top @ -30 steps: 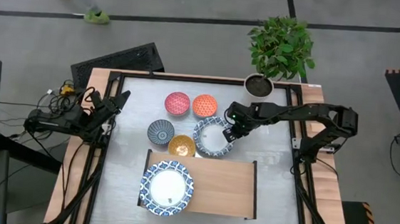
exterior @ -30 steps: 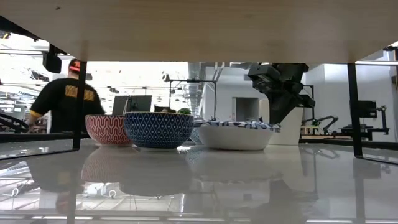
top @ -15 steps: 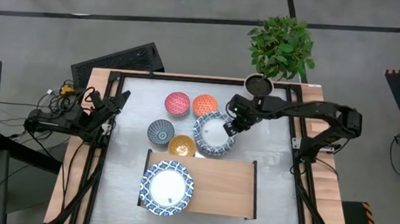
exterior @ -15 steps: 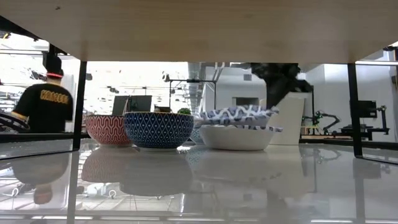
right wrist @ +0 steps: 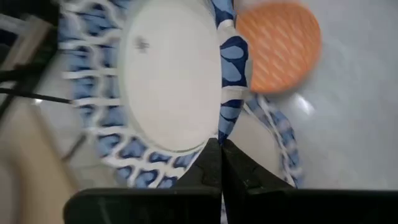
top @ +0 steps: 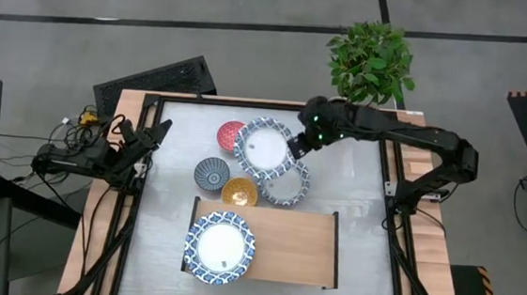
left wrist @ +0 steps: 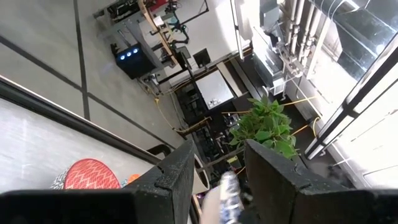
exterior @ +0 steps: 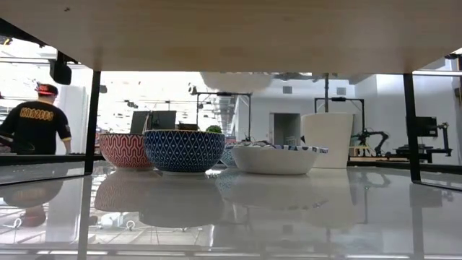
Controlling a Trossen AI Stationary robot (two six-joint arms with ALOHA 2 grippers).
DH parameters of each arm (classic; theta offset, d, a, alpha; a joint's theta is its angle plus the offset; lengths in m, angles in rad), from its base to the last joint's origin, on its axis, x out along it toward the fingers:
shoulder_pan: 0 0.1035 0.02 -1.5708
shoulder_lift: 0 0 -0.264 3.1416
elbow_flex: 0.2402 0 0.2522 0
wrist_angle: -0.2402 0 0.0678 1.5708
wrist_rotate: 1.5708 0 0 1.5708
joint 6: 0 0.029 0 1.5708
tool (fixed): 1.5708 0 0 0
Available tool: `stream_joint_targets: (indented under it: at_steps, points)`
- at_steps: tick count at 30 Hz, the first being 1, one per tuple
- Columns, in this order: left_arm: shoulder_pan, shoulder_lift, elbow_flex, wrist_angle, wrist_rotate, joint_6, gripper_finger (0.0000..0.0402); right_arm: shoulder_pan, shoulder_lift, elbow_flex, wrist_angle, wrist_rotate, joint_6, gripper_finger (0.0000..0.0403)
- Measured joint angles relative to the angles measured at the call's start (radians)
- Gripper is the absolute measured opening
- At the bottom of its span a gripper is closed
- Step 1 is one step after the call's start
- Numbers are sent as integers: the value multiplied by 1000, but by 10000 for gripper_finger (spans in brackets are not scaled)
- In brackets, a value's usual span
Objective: Place and stack bowls onto a shelf
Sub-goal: Stack the white patterned bowl on top of the other white patterned bowls on the shelf
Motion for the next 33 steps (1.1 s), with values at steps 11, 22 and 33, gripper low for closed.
stream_joint_targets:
  at_steps: [11, 22, 33]
  points:
    - [0, 0, 0, -2, 44, -1, 128, 157, 0, 207, 18, -107, 12, 16]
    - [0, 0, 0, -20, 243, -10, 128, 417, 45, 221, 339, -64, 213, 16]
    - [0, 0, 0, -70, 275, -11, 128, 534, 157, 221, 375, -55, 304, 16]
